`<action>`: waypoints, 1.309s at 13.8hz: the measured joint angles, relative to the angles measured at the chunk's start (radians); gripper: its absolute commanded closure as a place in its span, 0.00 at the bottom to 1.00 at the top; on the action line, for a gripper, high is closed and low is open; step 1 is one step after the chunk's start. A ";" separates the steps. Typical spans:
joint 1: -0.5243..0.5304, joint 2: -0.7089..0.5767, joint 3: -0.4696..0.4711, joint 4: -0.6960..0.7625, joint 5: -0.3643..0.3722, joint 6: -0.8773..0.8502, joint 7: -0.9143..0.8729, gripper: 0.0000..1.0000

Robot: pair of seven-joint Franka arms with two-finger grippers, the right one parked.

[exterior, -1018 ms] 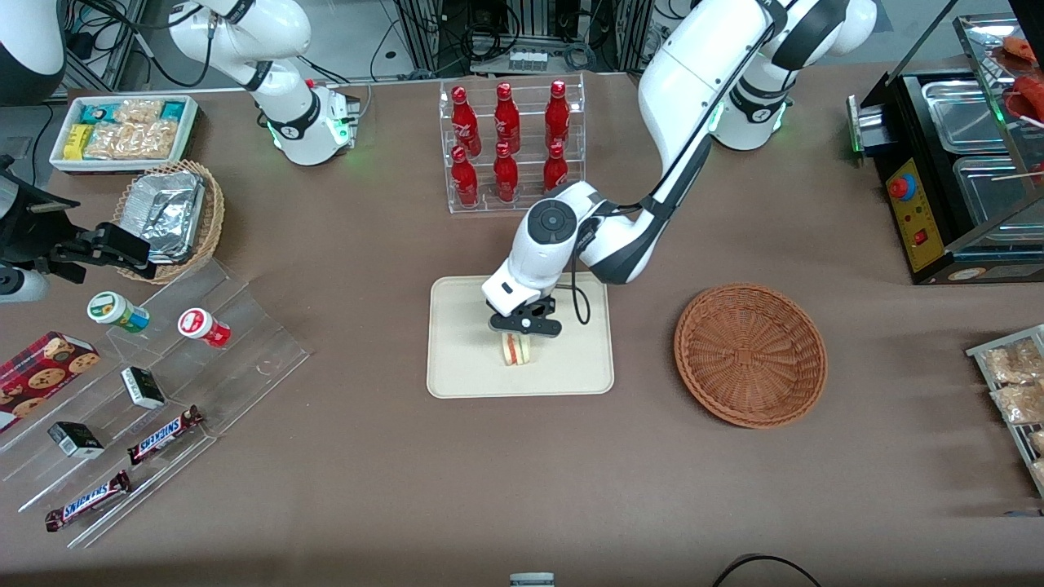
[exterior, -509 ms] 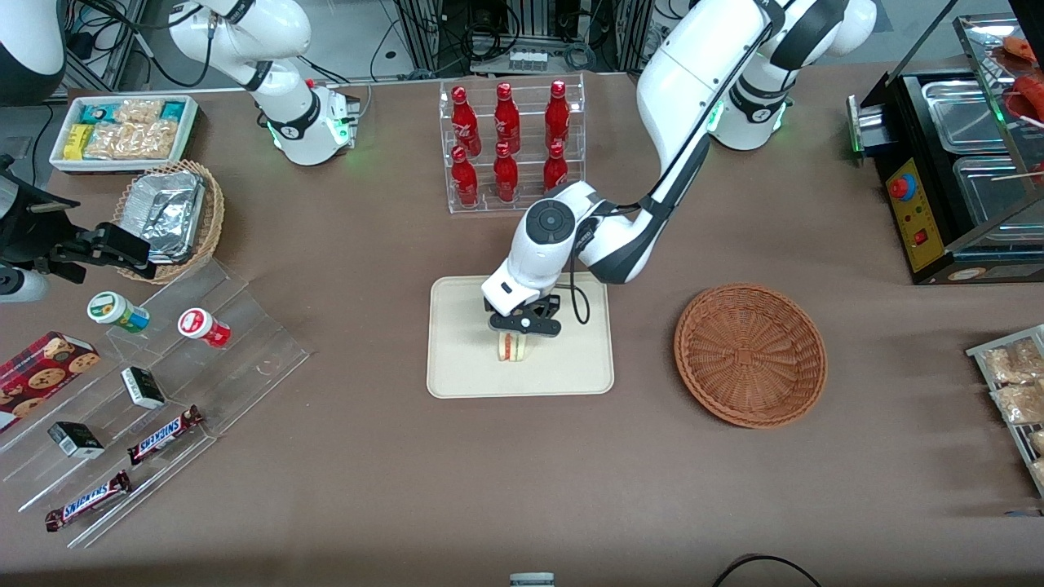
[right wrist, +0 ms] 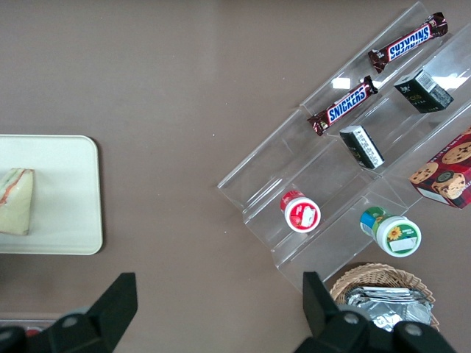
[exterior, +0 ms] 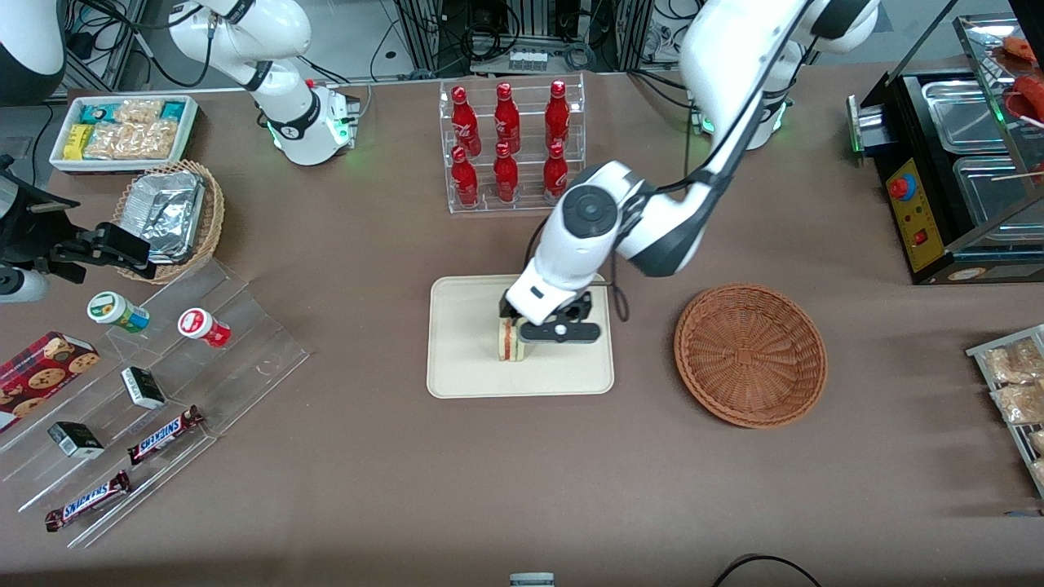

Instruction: Place sandwich from basket to tray

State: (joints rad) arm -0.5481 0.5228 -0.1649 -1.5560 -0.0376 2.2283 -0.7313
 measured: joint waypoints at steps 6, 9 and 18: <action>0.145 -0.208 0.010 0.001 0.002 -0.363 -0.019 0.01; 0.260 -0.297 0.013 -0.001 0.046 -0.524 0.048 0.01; 0.607 -0.400 0.016 -0.016 0.051 -0.668 0.597 0.01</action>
State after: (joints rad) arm 0.0589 0.1231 -0.1493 -1.5725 0.0130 1.5607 -0.1340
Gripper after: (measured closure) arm 0.009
